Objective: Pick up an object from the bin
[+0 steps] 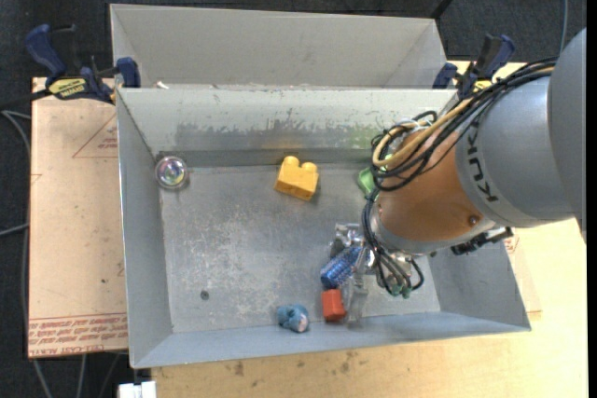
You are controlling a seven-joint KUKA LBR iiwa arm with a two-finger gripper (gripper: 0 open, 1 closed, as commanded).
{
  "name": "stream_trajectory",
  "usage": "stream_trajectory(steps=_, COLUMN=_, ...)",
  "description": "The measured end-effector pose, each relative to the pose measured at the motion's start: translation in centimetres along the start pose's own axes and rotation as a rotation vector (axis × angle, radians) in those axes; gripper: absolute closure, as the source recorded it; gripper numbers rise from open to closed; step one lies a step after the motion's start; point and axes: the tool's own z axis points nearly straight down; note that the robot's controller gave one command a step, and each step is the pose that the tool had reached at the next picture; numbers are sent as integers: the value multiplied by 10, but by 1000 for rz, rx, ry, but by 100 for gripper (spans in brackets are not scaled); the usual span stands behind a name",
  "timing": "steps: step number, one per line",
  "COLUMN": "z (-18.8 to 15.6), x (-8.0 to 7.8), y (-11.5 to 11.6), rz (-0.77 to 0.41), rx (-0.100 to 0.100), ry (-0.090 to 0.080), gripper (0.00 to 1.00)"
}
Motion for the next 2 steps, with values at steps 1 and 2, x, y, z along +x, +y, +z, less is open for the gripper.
stream_trajectory(steps=1, z=-4, x=-4, y=2, rz=-2, rx=-2, ry=-15, gripper=100)
stream_trajectory(steps=2, z=-110, x=8, y=12, rz=-42, rx=0, ry=-12, gripper=100)
